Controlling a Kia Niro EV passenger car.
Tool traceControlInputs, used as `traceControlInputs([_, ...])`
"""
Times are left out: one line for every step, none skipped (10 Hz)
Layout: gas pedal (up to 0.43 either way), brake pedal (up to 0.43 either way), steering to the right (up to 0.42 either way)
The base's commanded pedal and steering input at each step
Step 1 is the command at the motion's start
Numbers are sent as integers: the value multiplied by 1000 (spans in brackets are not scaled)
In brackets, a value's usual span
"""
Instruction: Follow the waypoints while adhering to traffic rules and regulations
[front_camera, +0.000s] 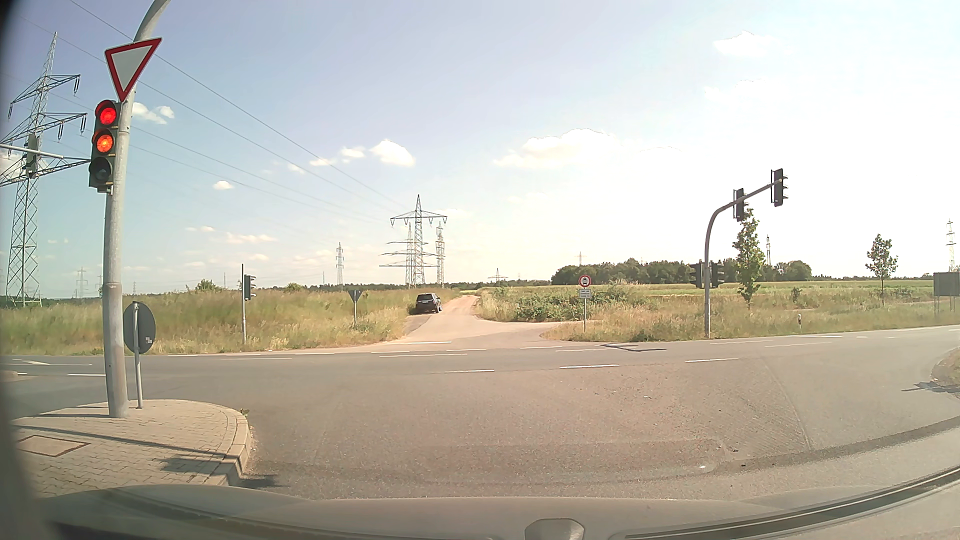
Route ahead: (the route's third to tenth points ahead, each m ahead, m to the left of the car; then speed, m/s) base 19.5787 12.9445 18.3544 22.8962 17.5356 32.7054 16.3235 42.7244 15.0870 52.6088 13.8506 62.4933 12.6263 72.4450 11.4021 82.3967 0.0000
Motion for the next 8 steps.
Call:
traceControlInputs([0, 415, -20])
traceControlInputs([0, 415, -20])
traceControlInputs([0, 415, -19])
traceControlInputs([0, 409, -20])
traceControlInputs([0, 409, -20])
traceControlInputs([0, 390, -20])
traceControlInputs([0, 390, -20])
traceControlInputs([0, 384, -20])
